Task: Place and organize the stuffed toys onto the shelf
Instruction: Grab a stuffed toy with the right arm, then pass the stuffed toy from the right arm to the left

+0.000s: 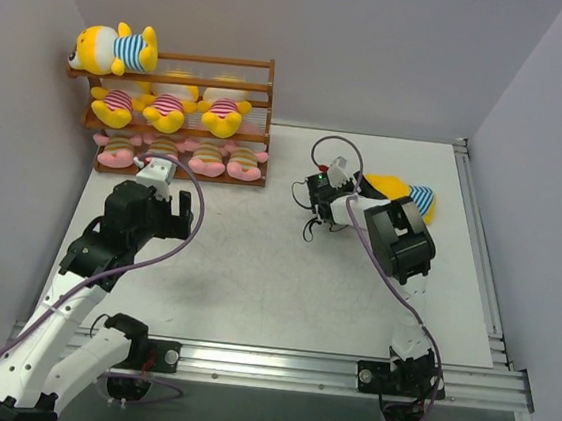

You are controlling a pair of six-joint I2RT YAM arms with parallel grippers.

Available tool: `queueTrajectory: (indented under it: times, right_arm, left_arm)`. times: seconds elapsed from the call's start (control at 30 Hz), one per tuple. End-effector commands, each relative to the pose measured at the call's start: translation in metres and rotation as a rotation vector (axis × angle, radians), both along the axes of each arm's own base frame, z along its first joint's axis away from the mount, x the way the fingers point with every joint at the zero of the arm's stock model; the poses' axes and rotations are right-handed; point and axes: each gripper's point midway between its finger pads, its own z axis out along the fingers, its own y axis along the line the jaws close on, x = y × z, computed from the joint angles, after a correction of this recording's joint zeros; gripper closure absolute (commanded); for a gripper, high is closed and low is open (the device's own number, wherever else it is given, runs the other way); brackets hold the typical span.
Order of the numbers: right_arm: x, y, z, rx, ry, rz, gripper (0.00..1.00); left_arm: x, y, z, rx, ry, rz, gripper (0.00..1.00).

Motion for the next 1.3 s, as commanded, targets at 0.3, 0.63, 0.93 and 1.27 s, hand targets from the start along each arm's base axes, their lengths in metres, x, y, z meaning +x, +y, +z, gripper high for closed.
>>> queueTrajectory:
  times: [0.3,0.63,0.93,1.27]
  right_arm:
    - [0.012,-0.002,0.021,-0.038,-0.089,-0.046,0.84]
    - [0.021,0.026,0.080,0.248,-0.229,0.016,1.00]
    - [0.014,0.055,0.162,0.665,-0.381,0.093,1.00]
    - [-0.026,0.119,0.241,1.392,-0.579,0.333,1.00]
  left_arm:
    - [0.002,0.001,0.016,-0.006,-0.043,0.005,0.06]
    - [0.003,0.000,0.018,-0.012,-0.049,-0.001,0.06]
    - [0.003,-0.008,0.022,-0.030,-0.068,-0.056,0.06]
    - [0.001,-0.019,0.028,-0.108,-0.108,-0.094,0.06]
